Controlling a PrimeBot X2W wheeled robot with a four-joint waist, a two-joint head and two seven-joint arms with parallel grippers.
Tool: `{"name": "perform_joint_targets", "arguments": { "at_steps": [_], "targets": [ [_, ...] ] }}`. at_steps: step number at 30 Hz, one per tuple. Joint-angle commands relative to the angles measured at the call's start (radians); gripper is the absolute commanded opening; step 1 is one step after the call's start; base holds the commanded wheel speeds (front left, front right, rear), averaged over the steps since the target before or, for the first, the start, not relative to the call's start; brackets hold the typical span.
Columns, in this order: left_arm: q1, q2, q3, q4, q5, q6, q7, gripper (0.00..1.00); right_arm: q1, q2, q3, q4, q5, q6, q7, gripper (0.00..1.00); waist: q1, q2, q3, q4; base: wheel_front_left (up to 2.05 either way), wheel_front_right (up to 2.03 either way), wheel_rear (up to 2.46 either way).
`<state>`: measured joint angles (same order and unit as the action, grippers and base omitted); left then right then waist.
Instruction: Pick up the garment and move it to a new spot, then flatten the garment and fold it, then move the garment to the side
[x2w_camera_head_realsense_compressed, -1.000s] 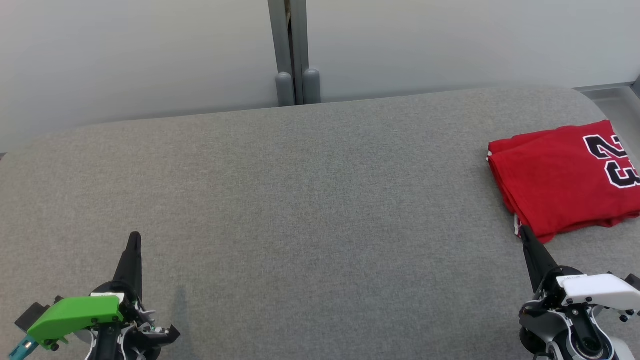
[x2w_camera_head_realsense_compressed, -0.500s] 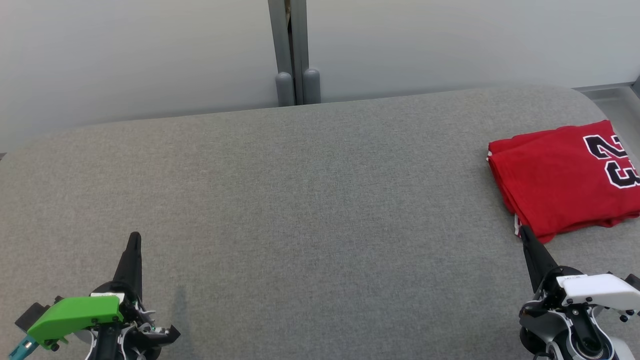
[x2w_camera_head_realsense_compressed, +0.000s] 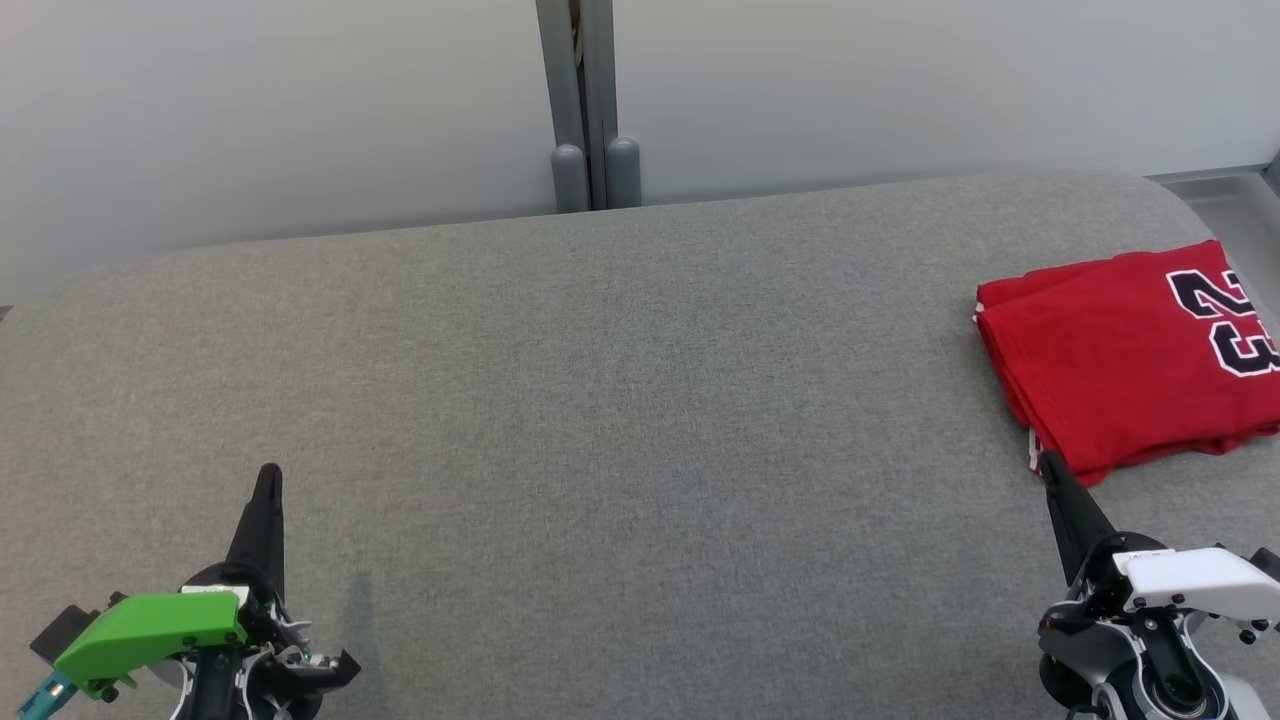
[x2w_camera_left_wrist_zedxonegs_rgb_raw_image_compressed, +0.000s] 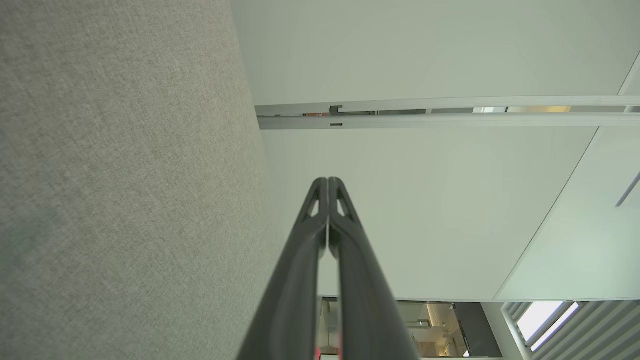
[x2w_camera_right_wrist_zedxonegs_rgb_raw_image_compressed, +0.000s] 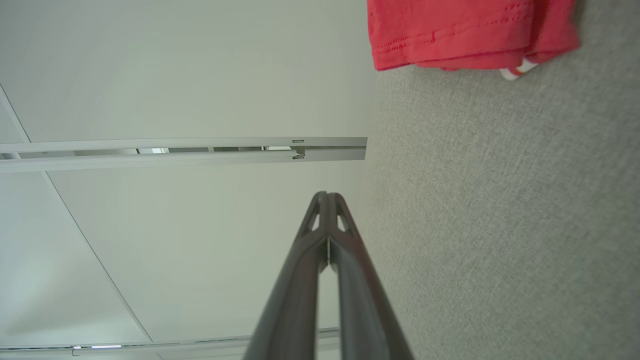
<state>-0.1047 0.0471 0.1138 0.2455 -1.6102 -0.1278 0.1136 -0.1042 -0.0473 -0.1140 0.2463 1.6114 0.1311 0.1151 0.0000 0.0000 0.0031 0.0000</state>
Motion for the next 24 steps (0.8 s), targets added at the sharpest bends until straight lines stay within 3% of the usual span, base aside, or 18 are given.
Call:
{"name": "perform_joint_targets", "arguments": {
  "at_steps": [1,24],
  "targets": [
    [-0.011,0.006,0.002,-0.001,-0.005,-0.006,0.004,0.0,-0.009,-0.006,-0.002,-0.004,0.003,-0.001,0.001,0.0,0.0,0.0,0.0,0.0,0.0,0.0,0.0],
    [-0.011,0.006,0.002,-0.001,-0.005,-0.006,0.004,0.0,-0.009,-0.006,-0.002,-0.004,0.003,-0.001,0.001,0.0,0.0,0.0,0.0,0.0,0.0,0.0,0.0]
  ]
}}
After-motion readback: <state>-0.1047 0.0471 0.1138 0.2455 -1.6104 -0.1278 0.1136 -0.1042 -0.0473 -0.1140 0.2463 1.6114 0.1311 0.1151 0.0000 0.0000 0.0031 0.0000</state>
